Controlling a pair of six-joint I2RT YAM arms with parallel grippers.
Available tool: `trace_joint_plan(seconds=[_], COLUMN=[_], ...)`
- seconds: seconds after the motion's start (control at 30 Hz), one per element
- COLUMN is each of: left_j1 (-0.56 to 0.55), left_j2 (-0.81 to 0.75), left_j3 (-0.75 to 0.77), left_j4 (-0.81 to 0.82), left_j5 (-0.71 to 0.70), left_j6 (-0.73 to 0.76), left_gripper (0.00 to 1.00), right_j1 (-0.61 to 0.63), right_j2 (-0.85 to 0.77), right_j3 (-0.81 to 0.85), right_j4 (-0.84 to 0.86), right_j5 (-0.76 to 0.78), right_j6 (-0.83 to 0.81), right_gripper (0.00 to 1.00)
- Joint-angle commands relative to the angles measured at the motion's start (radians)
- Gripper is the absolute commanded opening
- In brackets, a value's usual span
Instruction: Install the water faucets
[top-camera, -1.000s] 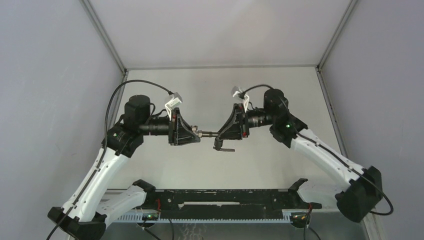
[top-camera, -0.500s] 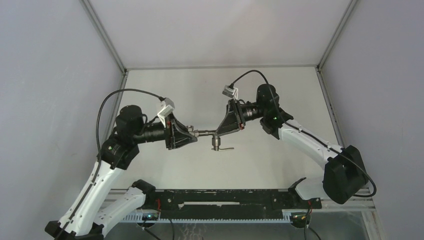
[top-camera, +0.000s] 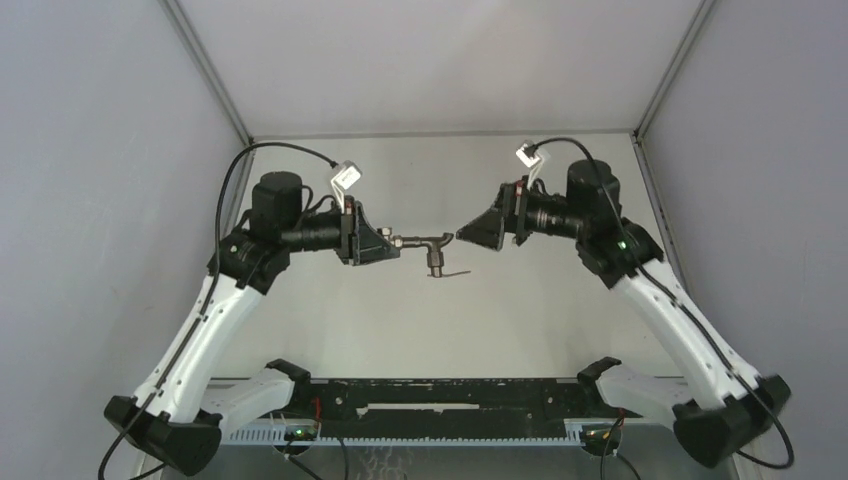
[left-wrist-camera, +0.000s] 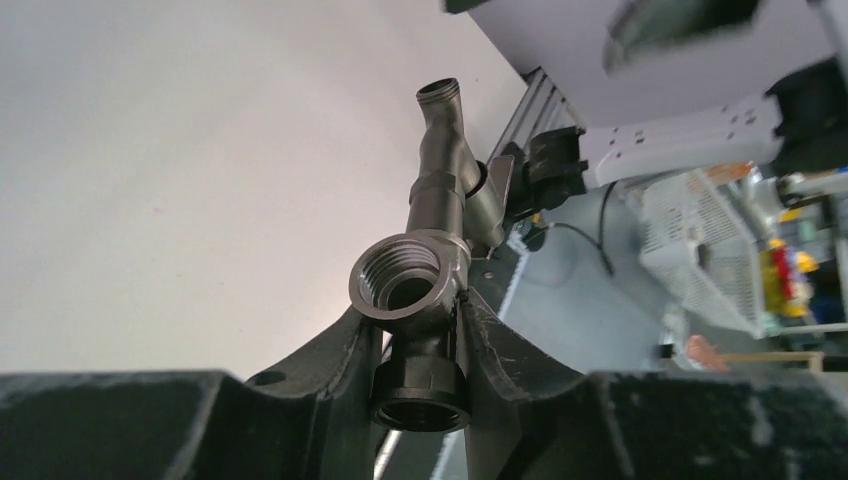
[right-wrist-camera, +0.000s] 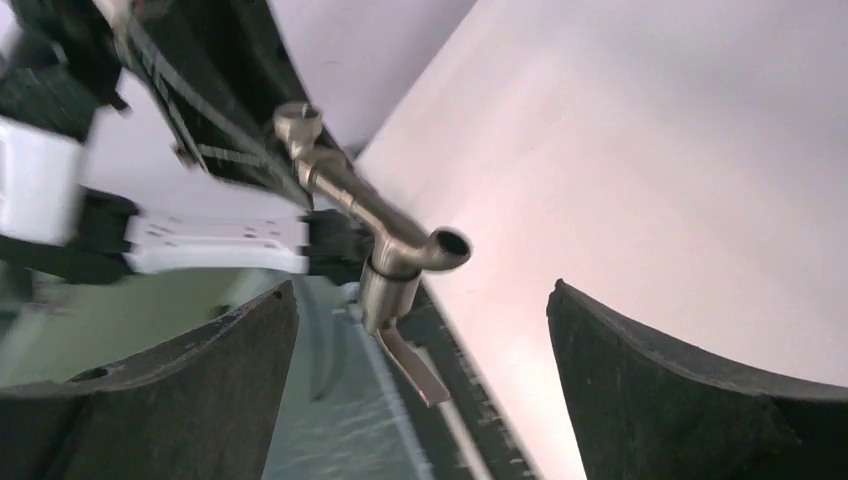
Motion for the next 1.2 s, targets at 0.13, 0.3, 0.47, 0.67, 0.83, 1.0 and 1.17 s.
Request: trace_joint_plan(seconds=[0.13, 0.3, 0.47, 0.67, 0.83, 1.0, 1.17], left_j1=[0.019, 0.027, 0.028, 0.028, 0.028, 0.028, 0.028], left_j2=[0.1, 0.137, 0.144, 0.137, 0.135, 0.133, 0.124], left_j3=[0.173, 0.186, 0.186, 0.18, 0.173, 0.17, 0.17], left_j4=[-0.041, -0.06, -0.065, -0.076, -0.09, -0.1, -0.122], left_j5=[0.067, 0.065, 0.069, 0.075, 0.083, 0.089, 0.099], left_j6=[-0.289, -0.349, -0.353, -0.343, -0.327, -0.312, -0.265], left_gripper=[0.0, 0.0, 0.0, 0.0, 0.0, 0.0, 0.0], right_j1=[0.476, 0.79, 1.012, 1.013, 0.969, 0.941, 0.921], right_j2=[-0.375, -0.439, -0.309, -0.154, -0.079, -0.074, -0.11], right_j3=[-0.192, -0.345, -0.437, -0.498, -0.498, -0.498, -0.479], right_j4=[0.126, 0.346, 0.585, 0.851, 0.918, 0.912, 0.845], right_j5=[0.874, 1.106, 1.382, 1.459, 1.463, 1.423, 1.368], right_j6=[-0.814, -1.181, -1.529, -1.716, -1.736, -1.701, -1.617], right_gripper=[1.0, 1.0, 1.0, 0.99, 0.79, 0.51, 0.27])
